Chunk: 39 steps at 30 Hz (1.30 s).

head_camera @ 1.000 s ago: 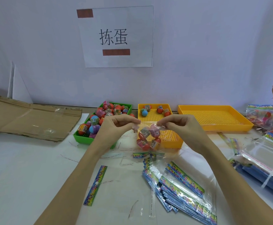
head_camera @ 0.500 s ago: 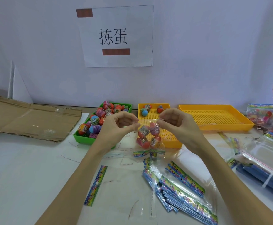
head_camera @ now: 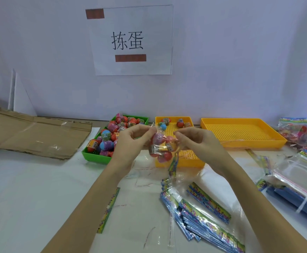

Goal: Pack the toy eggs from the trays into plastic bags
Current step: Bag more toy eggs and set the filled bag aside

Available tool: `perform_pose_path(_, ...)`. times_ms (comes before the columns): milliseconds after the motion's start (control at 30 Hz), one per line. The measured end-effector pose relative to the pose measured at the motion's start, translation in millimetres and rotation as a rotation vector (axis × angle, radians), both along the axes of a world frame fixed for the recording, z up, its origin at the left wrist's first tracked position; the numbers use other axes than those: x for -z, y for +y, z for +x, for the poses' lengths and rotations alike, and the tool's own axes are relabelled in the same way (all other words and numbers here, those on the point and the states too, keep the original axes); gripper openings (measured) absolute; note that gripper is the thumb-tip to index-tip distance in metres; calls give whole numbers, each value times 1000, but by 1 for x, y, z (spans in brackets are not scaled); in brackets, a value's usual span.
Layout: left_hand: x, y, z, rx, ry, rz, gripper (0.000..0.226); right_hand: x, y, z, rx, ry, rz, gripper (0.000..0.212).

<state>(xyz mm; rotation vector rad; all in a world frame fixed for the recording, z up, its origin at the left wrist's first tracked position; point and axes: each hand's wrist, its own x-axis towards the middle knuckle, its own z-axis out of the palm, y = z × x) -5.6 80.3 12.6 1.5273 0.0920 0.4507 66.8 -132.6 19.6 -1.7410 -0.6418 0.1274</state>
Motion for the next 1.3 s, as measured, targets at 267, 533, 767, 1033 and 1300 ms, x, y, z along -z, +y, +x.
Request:
perform_pose_path(267,5,-4,4,-30,14,-243,14,2,10,-5,198,-60,106,15)
perform_pose_path(533,9,-9,6,40,41,-259,30,3,15,-10,224,-177,28,10)
perform_pose_path(767,9,-12,6,-97,34,-235,12,-3,14,-10,212,-192,13,12)
perform_pose_path(1033,9,-18,5,-170,-73,-417,9,-3,10,-14,-59,88,-105,32)
perform_pose_path(1300,3,-21,3,234,8,-453,39,-4,9,-11,226,162,240,35)
